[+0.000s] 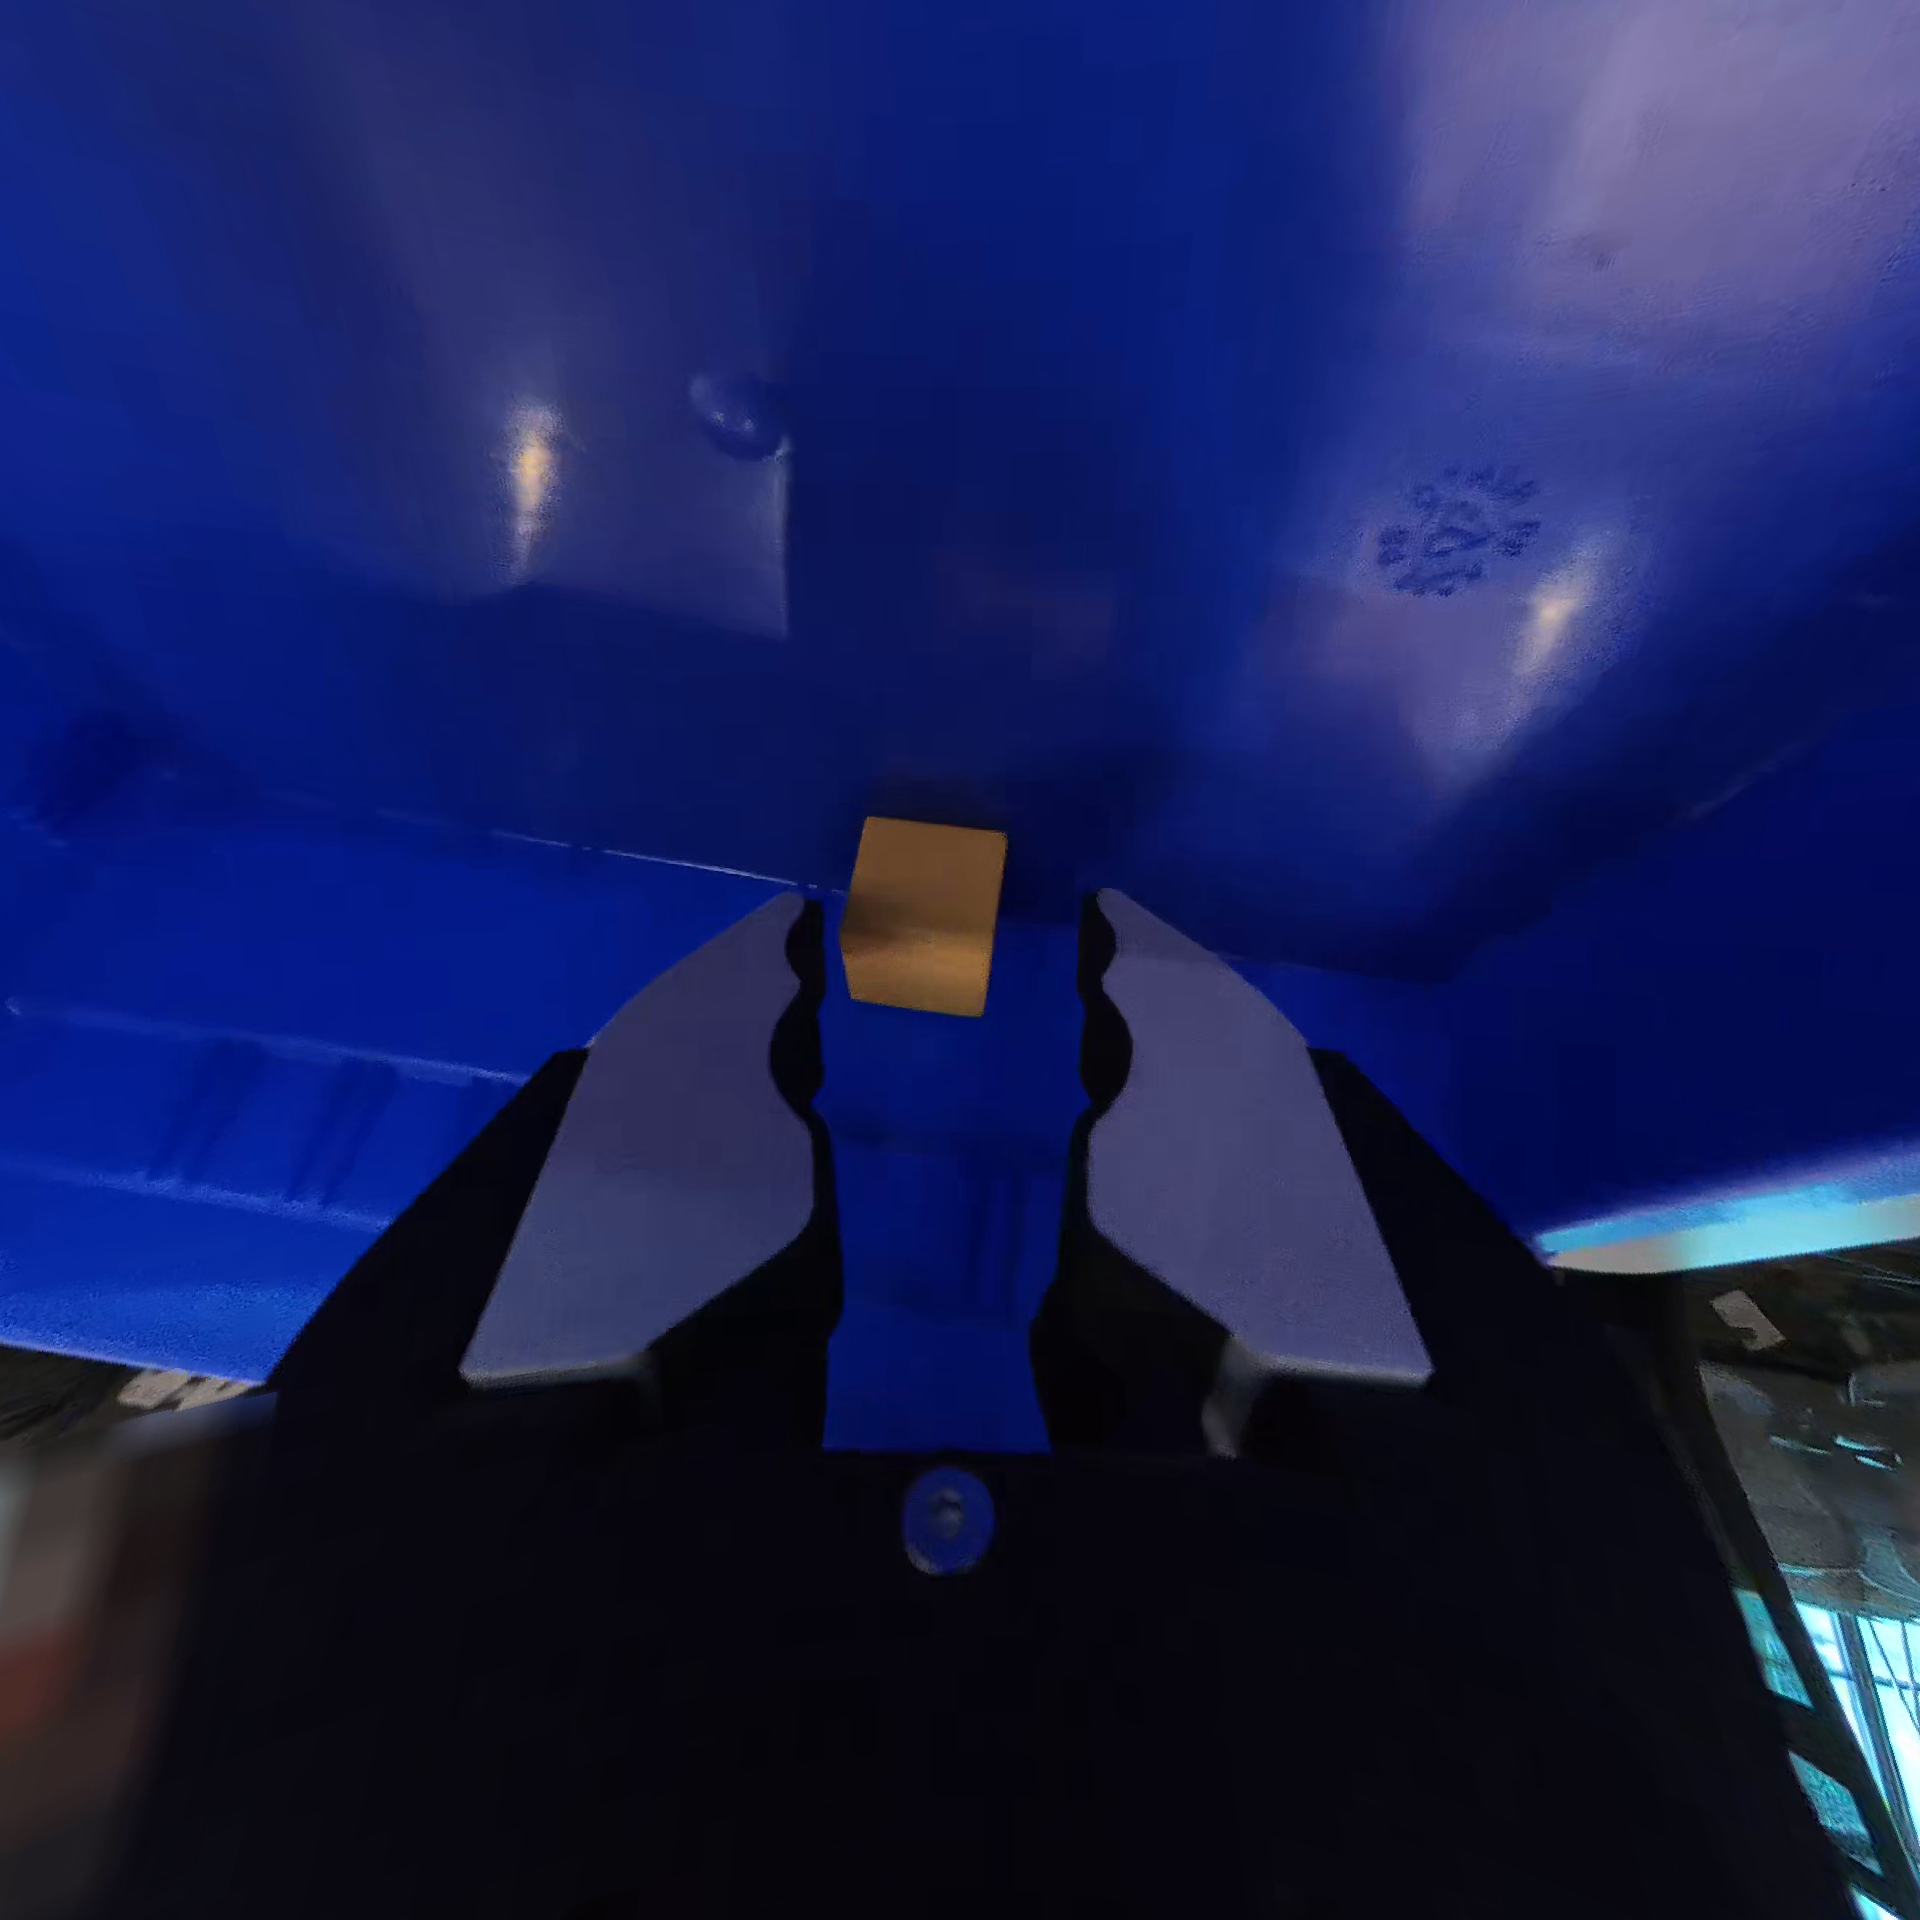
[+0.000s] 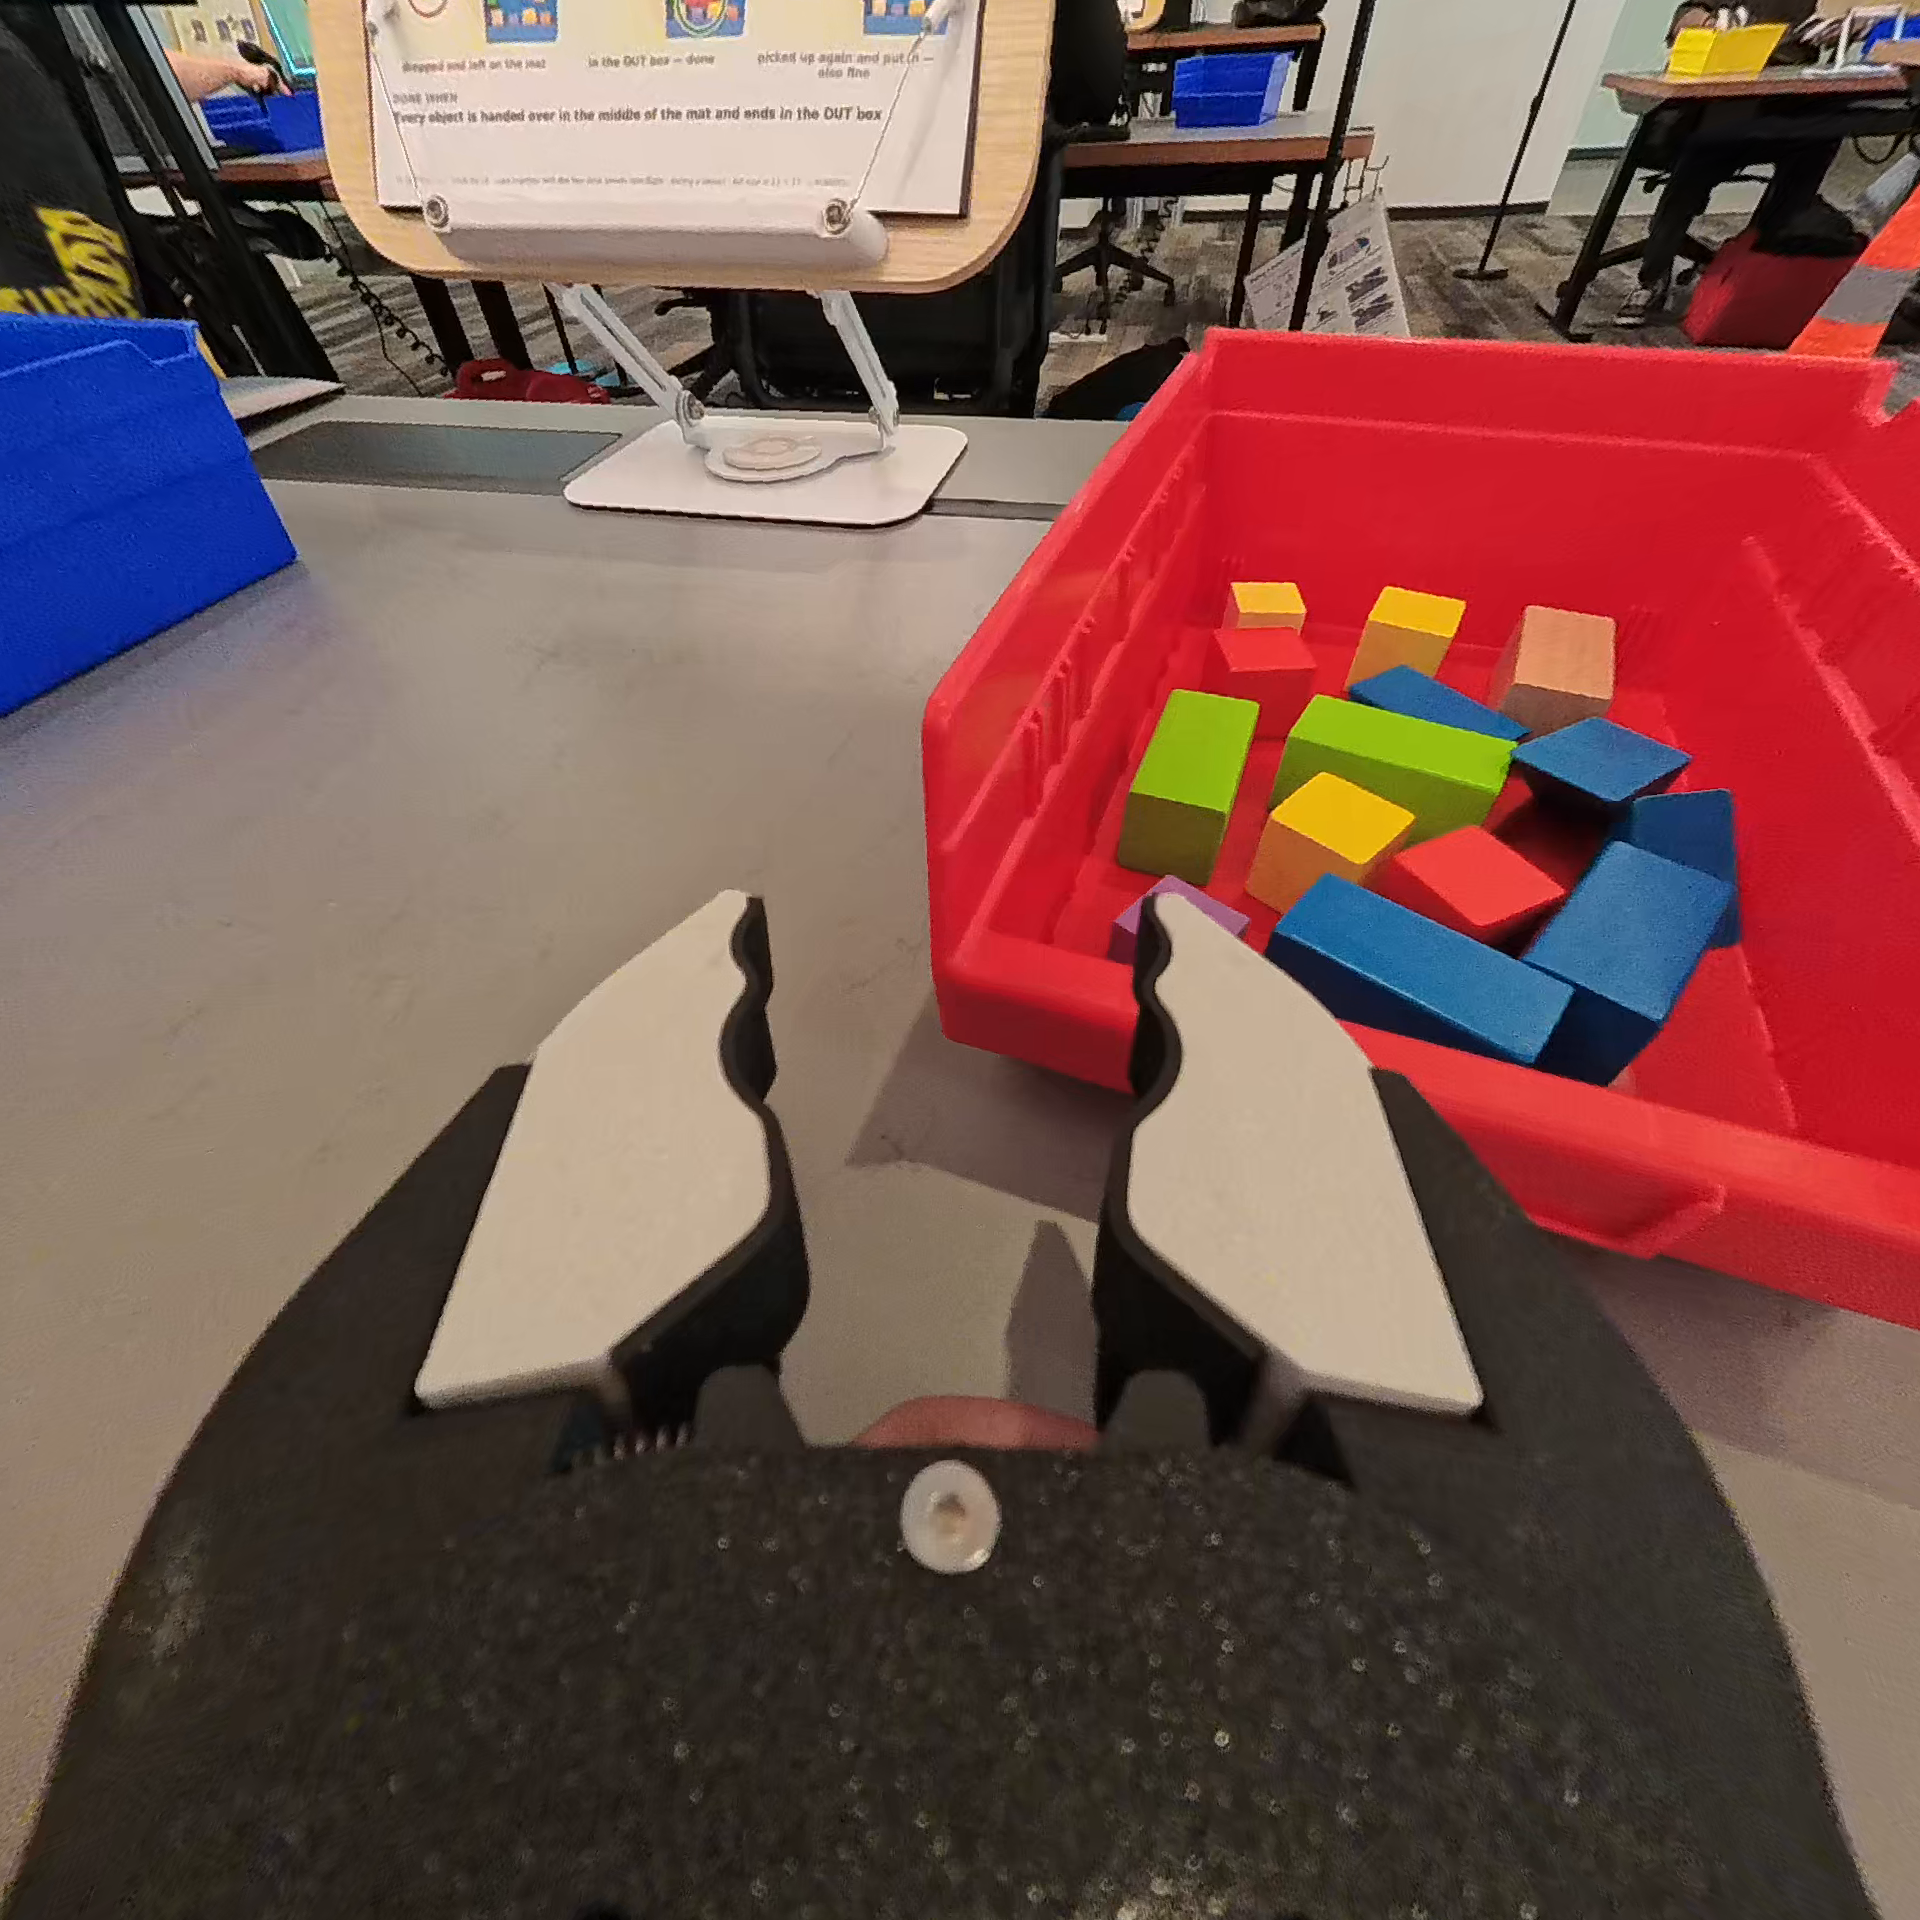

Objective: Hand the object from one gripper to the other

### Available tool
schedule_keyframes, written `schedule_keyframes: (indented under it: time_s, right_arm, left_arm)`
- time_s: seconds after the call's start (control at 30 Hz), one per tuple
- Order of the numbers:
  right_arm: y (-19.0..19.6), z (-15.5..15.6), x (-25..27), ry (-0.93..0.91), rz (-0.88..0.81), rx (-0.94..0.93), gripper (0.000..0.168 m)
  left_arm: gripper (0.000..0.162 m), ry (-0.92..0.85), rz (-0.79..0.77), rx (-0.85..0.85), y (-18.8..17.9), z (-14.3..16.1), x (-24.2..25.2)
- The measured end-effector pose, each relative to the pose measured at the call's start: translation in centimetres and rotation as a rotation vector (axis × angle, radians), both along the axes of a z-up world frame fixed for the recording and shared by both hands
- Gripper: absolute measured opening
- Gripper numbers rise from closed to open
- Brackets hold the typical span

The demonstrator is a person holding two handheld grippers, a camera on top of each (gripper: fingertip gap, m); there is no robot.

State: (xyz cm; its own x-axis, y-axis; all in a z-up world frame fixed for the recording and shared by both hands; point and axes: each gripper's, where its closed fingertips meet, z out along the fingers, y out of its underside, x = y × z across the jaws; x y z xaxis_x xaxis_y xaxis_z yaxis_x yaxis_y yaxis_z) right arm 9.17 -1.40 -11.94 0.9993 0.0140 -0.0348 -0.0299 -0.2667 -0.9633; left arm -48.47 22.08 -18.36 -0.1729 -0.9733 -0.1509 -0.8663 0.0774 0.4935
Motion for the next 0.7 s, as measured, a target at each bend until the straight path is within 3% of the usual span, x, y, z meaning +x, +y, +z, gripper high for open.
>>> schedule_keyframes:
  time_s: [0.1, 0.3, 0.4, 0.57, 0.7]
  right_arm:
    - [0.1, -0.1, -0.2, -0.007, 0.008, -0.006, 0.066]
    - [0.0, 0.5, -0.6, -0.011, 0.033, 0.011, 0.063]
    - [0.1, 2.3, -1.5, 0.032, 0.078, 0.056, 0.061]
    - [2.5, 4.2, -6.8, 0.138, 0.321, -0.037, 0.060]
    - [5.4, 5.9, -13.2, 0.301, 0.577, -0.140, 0.078]
  left_arm:
    - [0.029, 0.012, -0.009, 0.006, 0.2, -0.2, -0.2]
    - [0.029, -0.197, 0.033, 0.030, -0.5, 2.7, 2.4]
    - [0.029, -0.449, 0.030, 0.078, -1.3, 6.8, 6.0]
    - [0.029, -1.004, -0.114, 0.163, -4.3, 14.7, 15.7]
    - [0.028, -1.310, -0.276, 0.131, -8.0, 18.1, 23.6]
